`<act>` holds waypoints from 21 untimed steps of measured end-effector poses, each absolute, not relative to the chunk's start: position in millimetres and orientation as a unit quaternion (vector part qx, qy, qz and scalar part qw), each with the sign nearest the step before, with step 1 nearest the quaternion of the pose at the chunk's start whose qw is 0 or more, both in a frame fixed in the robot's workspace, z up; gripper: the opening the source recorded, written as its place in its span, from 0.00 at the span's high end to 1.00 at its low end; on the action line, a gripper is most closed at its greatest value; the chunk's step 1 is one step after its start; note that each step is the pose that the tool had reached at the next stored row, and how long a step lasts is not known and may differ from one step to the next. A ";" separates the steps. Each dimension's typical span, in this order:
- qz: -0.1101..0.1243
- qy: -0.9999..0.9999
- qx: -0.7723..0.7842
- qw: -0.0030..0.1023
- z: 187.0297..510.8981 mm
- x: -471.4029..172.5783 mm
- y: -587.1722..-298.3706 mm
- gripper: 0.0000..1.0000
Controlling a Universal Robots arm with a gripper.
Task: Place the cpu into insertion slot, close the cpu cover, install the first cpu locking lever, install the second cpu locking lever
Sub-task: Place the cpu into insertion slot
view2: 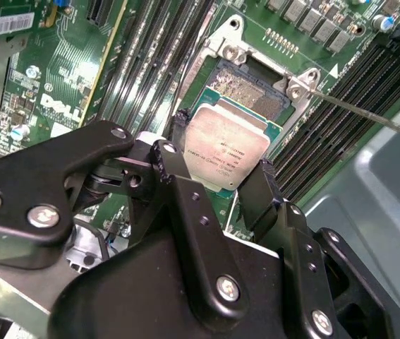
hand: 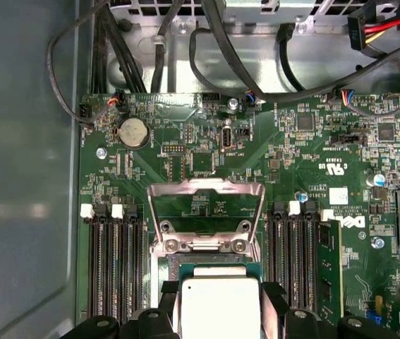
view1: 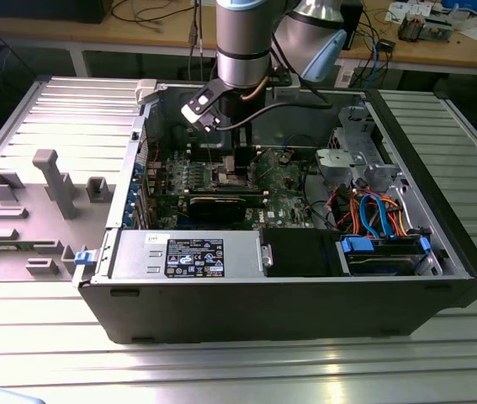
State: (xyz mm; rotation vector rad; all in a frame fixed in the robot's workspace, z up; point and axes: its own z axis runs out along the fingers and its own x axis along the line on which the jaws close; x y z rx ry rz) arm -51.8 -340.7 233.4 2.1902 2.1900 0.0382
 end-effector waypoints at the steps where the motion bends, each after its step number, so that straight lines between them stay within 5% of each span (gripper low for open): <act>1: 0.012 0.707 0.707 0.022 232.1 -54.4 -340.7 0.46; 21: 0.013 0.710 0.704 0.023 217.8 -56.9 -336.3 0.46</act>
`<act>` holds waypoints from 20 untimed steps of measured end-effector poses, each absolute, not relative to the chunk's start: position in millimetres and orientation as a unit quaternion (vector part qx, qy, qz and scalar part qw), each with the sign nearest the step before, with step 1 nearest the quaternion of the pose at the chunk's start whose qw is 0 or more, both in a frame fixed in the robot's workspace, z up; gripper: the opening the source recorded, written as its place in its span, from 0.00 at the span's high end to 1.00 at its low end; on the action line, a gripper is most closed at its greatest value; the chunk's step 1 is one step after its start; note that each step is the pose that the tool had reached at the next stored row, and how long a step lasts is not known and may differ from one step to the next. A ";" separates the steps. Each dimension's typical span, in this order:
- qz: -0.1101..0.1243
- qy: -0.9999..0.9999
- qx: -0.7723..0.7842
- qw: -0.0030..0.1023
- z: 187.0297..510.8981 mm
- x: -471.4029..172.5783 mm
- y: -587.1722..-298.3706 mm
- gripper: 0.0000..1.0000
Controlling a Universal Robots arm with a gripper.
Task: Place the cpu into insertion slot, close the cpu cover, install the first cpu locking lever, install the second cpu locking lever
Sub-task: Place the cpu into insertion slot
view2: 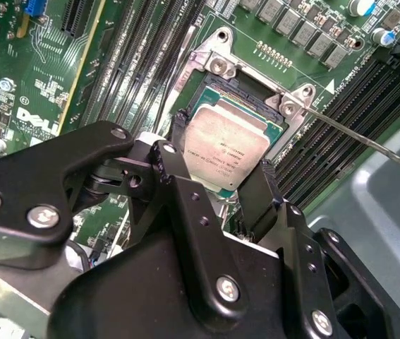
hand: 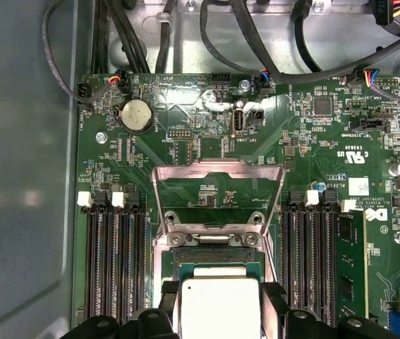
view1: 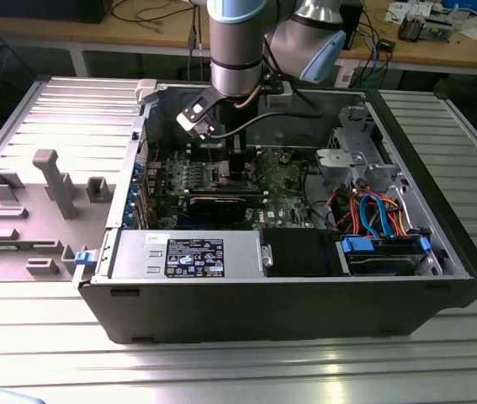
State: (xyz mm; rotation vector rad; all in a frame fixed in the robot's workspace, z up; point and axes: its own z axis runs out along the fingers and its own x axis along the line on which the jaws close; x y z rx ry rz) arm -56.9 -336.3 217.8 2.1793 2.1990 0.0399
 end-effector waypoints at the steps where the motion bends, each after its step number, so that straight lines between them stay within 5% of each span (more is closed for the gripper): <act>1: 0.013 0.710 0.704 0.023 217.8 -56.6 -336.3 0.46; 20: 0.013 0.711 0.703 0.023 211.4 -54.3 -330.8 0.46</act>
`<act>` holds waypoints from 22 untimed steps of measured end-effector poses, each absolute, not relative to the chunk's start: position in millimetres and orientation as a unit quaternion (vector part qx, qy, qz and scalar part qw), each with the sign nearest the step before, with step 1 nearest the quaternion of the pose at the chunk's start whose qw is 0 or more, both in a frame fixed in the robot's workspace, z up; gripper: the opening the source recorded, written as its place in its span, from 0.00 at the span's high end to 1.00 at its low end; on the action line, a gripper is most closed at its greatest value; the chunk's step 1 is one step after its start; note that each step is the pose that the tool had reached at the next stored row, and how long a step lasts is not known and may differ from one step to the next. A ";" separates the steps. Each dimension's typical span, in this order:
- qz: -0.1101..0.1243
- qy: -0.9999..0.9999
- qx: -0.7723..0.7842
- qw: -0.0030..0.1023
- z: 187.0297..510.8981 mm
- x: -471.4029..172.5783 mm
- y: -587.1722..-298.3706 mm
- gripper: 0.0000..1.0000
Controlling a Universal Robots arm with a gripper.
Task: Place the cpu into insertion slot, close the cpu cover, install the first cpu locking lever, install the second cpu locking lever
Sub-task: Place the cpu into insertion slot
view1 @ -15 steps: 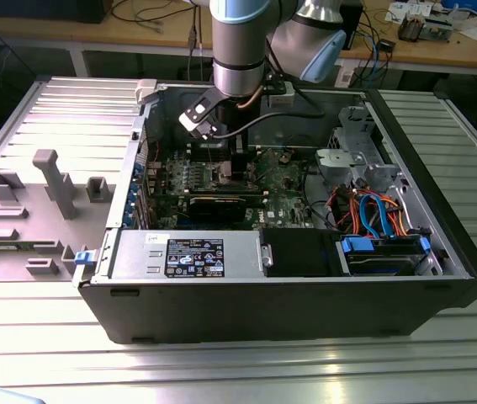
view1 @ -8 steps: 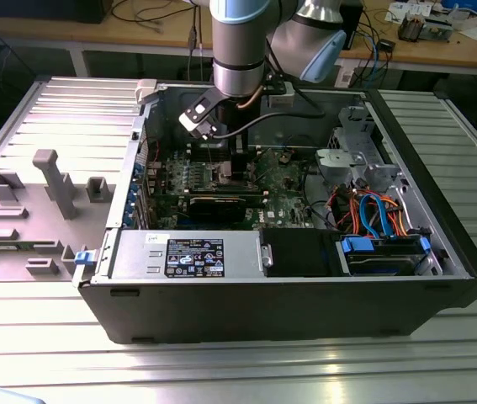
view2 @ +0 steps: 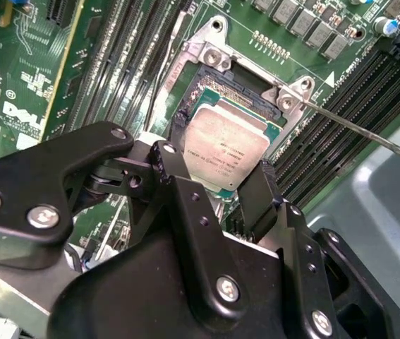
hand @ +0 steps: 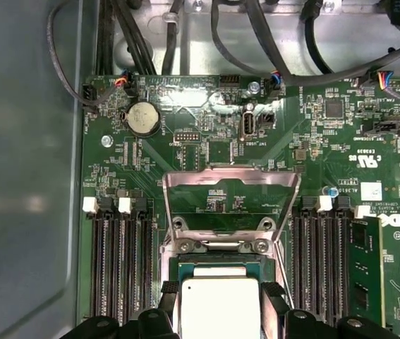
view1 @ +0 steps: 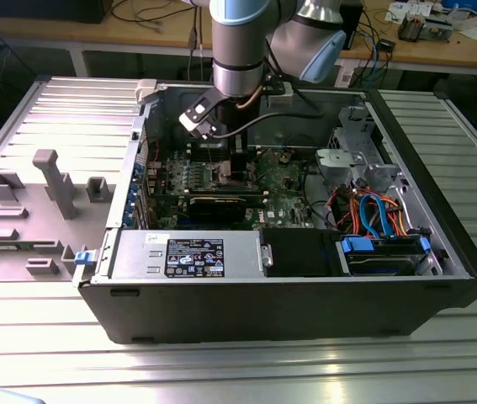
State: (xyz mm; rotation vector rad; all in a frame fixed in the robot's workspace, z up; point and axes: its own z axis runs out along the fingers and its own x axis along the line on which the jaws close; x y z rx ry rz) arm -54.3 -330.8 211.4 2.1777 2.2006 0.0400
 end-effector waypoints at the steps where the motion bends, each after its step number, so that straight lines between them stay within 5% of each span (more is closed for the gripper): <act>1: 0.013 0.711 0.702 0.023 210.2 -54.8 -330.8 0.46; 22: 0.012 0.704 0.710 0.023 196.6 -56.3 -333.1 0.46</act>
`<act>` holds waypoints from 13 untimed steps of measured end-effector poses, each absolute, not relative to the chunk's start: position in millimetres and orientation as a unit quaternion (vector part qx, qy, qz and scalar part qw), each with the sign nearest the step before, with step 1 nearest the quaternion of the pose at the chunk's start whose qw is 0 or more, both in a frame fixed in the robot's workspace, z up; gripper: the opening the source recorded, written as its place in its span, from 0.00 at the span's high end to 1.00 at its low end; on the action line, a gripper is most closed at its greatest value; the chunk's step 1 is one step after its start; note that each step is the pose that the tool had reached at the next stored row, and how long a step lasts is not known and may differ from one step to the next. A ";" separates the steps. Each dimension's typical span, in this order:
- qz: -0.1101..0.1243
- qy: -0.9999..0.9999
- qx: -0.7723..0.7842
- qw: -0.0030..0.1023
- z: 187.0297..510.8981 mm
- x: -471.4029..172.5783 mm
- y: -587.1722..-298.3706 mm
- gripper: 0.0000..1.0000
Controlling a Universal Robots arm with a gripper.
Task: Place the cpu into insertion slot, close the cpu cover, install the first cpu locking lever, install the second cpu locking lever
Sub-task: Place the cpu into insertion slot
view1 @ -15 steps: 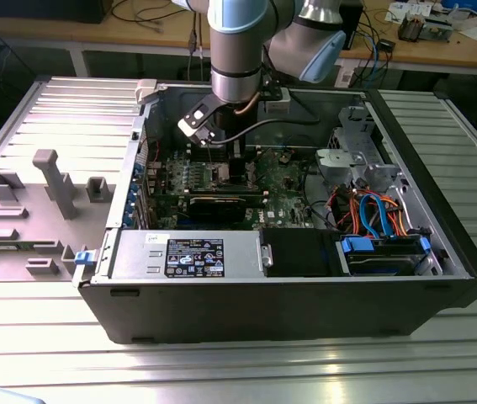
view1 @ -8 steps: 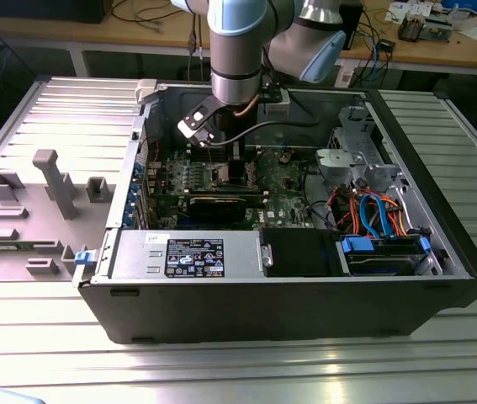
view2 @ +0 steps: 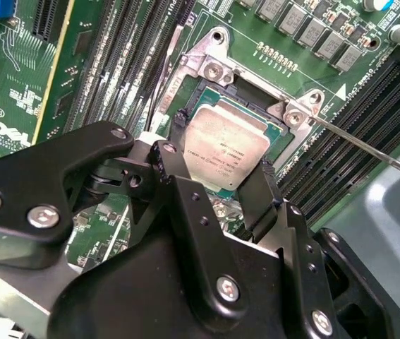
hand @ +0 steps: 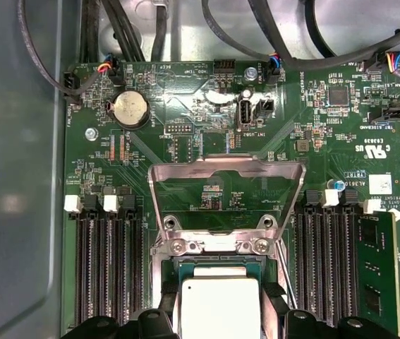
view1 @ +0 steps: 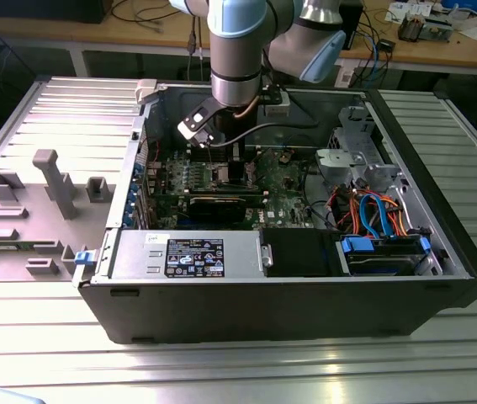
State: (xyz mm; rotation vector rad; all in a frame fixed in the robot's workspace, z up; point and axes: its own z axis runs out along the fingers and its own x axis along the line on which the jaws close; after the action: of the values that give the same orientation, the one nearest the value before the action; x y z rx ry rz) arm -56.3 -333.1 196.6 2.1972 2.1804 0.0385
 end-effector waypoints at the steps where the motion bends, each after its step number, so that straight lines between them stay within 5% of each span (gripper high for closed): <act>1: 0.012 0.704 0.710 0.023 196.5 -56.3 -333.1 0.46; 13: 0.013 0.704 0.710 0.023 196.0 -56.3 -333.0 0.46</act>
State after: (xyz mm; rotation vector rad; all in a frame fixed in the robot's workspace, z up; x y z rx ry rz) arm -56.3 -333.0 196.0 2.1973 2.1804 0.0388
